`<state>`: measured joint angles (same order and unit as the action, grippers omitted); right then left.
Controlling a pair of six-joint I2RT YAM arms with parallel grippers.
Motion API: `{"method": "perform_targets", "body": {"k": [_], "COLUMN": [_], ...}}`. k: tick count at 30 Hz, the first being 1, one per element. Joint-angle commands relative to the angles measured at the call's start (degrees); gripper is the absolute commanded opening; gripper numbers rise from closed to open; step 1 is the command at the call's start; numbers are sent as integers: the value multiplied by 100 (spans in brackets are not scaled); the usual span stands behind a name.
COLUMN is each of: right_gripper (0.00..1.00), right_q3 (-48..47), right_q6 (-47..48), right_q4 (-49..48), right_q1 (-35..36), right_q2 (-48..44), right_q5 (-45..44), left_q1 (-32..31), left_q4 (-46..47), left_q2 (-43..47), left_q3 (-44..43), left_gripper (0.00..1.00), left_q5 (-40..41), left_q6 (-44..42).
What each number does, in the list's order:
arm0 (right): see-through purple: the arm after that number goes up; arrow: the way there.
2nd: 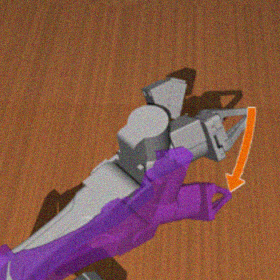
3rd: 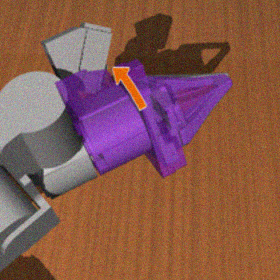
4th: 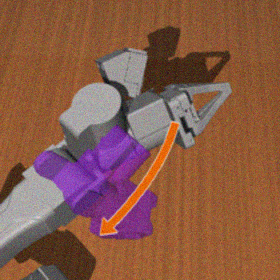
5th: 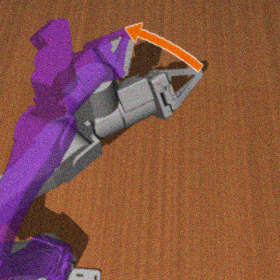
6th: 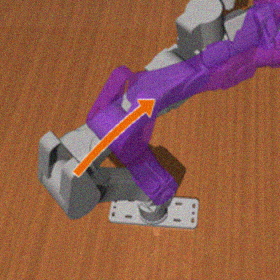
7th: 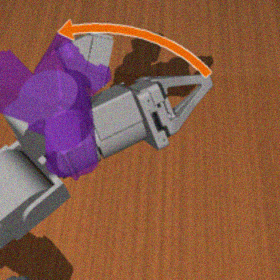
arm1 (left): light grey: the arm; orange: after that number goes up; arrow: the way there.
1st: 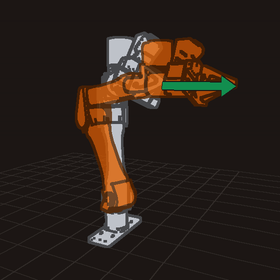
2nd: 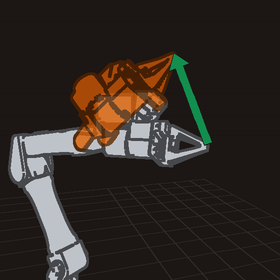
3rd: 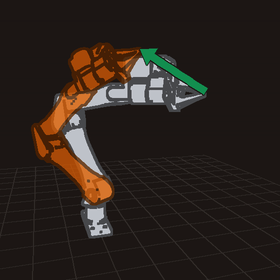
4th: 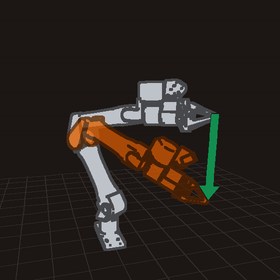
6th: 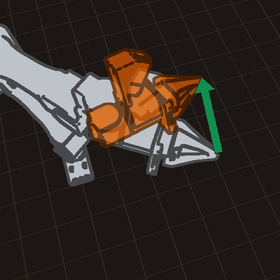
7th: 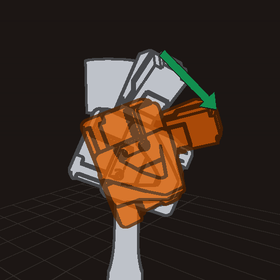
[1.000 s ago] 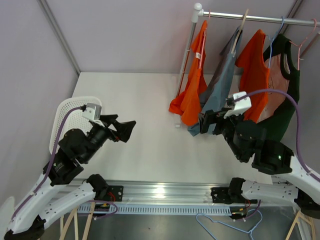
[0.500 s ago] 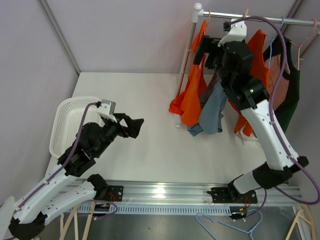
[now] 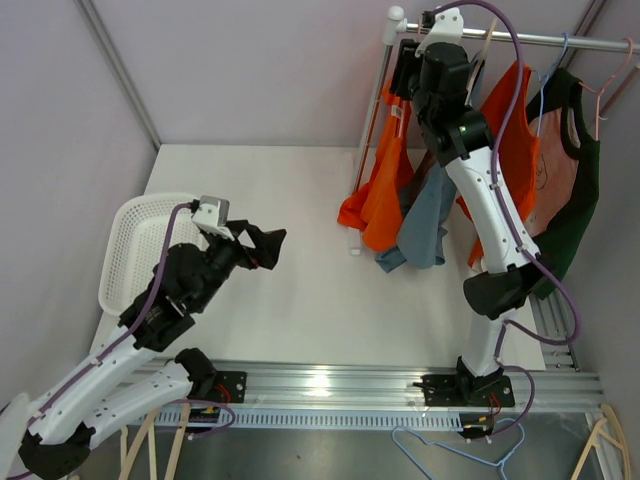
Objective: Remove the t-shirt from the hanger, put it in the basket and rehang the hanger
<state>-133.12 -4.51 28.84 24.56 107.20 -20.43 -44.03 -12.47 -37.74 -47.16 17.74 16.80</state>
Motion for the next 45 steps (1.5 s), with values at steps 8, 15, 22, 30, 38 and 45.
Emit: {"method": "perform_targets", "body": {"k": [8,15,22,30,38,45], "right_gripper": [57,26,0,0,0,0], "right_q3": [-723,-759,-777,-952,-865,706], "right_q6": [337,346,425,829,1092,1383], "right_q4": [-362,-414,-467,-696,-748,-1345], "right_q1": [-91,-109,-109,-100,5,777], "right_q2": [512,574,381,82,-418,-1516], "right_q5": [-181,-216,-410,-532,-708,-2049], "left_q1": [-35,-35,-35,-35,-27,-237], "left_q4": [289,289,333,315,412,1106], "left_q2": [-102,-111,-111,-102,-102,-32], "left_q3": [75,93,93,110,93,312], "left_gripper": [100,99,99,100,99,100], "left_q5": [169,230,213,186,107,-192], "left_q6": [-212,-247,-238,-212,-238,-695]}}
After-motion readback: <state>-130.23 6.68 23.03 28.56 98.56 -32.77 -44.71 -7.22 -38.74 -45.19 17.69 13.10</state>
